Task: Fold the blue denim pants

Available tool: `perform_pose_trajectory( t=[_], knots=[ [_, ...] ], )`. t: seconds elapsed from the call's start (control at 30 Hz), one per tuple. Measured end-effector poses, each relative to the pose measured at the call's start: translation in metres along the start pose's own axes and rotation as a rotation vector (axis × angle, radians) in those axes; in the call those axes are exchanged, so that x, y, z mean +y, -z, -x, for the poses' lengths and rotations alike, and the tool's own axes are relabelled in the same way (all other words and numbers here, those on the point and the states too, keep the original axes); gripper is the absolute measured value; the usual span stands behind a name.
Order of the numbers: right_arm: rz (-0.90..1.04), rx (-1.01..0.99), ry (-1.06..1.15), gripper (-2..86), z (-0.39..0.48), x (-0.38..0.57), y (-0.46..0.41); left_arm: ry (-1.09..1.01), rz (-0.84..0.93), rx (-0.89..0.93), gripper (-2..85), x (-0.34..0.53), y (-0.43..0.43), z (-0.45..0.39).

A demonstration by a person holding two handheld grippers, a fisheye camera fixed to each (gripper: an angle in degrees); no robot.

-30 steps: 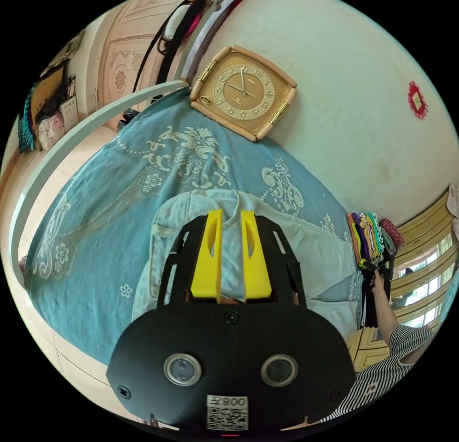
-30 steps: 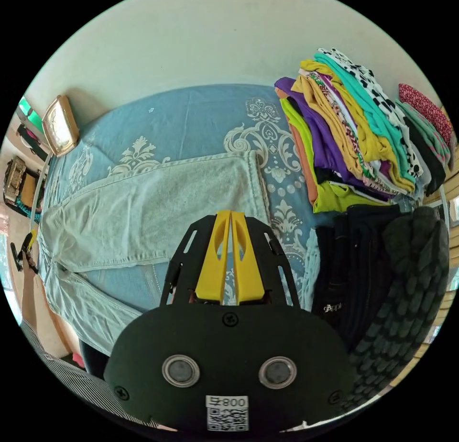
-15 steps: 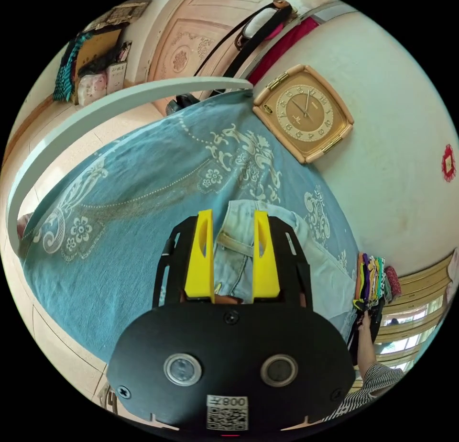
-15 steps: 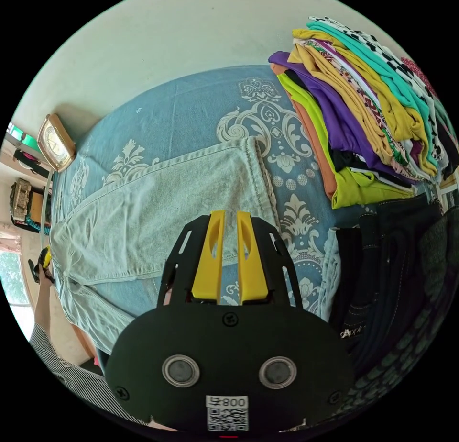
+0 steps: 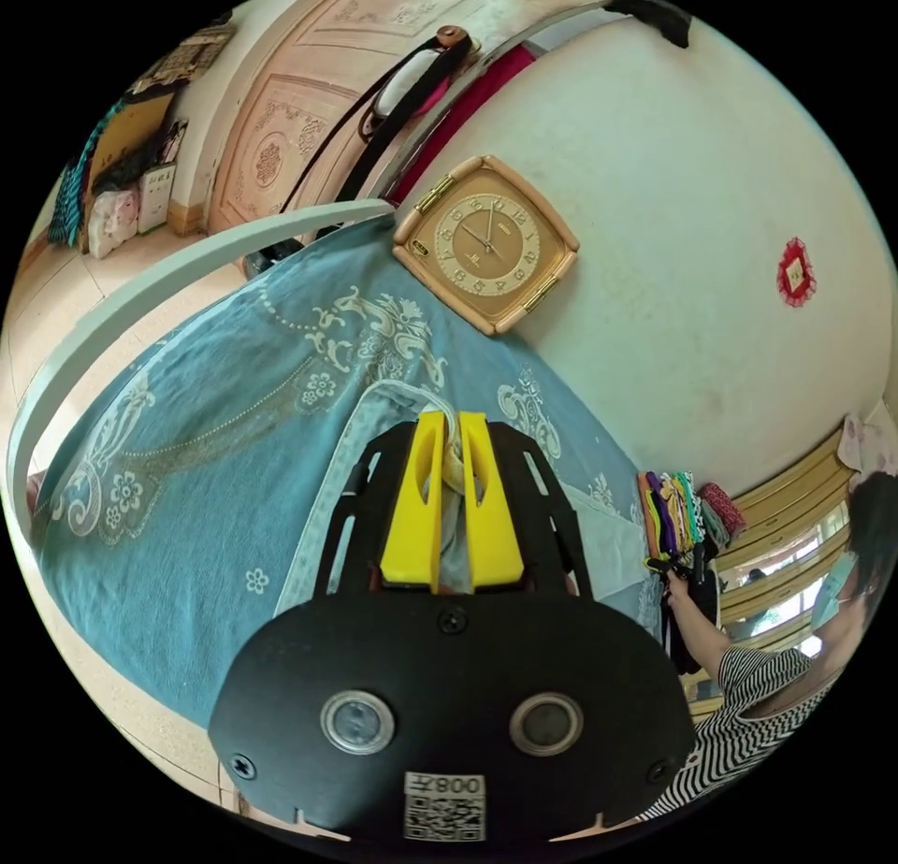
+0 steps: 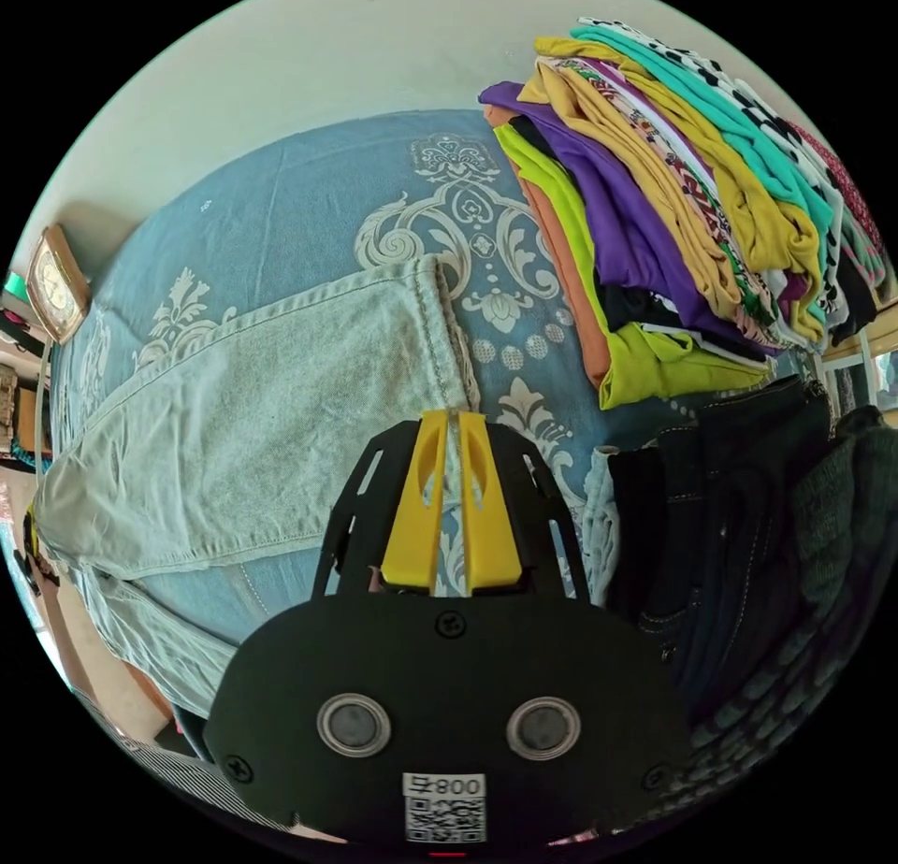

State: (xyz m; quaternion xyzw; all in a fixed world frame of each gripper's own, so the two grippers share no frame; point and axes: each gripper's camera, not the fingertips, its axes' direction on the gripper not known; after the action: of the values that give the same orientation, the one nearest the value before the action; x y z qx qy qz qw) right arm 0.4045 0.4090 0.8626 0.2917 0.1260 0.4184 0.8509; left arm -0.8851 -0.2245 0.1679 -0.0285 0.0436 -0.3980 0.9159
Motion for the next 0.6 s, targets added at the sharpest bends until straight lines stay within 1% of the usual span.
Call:
perform_pose_trajectory(
  t=[0.1,0.2,0.23,0.27,0.3,0.37,0.4,0.43,0.47,0.5,0.53,0.6],
  knots=[
    [0.036,0.040,0.036,0.6,0.008,-0.002,0.011,-0.034,-0.012,-0.003,2.9,0.000,0.009,-0.014],
    [0.006,0.029,0.035,0.2,0.005,0.002,0.034,-0.075,-0.084,0.027,3.1,0.004,0.025,-0.029],
    [0.000,0.053,0.024,0.2,0.004,0.002,0.038,-0.091,-0.113,0.026,3.2,0.008,0.030,-0.033],
    [-0.004,0.117,0.015,0.2,0.001,0.004,0.043,-0.095,-0.119,0.016,3.3,0.010,0.032,-0.034],
    [0.013,0.119,0.008,0.3,-0.003,0.004,0.044,-0.090,-0.118,-0.029,3.6,0.014,0.030,-0.033],
    [0.025,0.038,-0.027,0.5,-0.008,0.005,0.046,-0.065,-0.021,-0.125,4.3,0.018,0.012,-0.022],
    [0.004,-0.016,-0.034,0.8,-0.007,0.008,0.050,-0.013,0.072,-0.179,4.9,0.021,0.000,-0.010],
    [0.002,-0.043,-0.024,0.9,-0.005,0.010,0.051,0.032,0.101,-0.200,5.6,0.027,-0.002,-0.001],
    [0.016,-0.071,-0.004,1.7,0.000,0.011,0.051,0.049,0.090,-0.203,6.0,0.030,0.001,0.003],
    [0.016,-0.059,-0.007,2.9,0.004,0.013,0.052,0.070,0.047,-0.181,6.7,0.038,0.013,0.008],
    [0.013,-0.053,-0.008,3.7,0.006,0.014,0.054,0.064,0.021,-0.128,7.5,0.045,0.024,0.011],
    [-0.017,-0.095,0.005,7.9,0.013,0.018,0.060,0.072,0.016,-0.095,8.7,0.055,0.040,0.017]
  ],
)
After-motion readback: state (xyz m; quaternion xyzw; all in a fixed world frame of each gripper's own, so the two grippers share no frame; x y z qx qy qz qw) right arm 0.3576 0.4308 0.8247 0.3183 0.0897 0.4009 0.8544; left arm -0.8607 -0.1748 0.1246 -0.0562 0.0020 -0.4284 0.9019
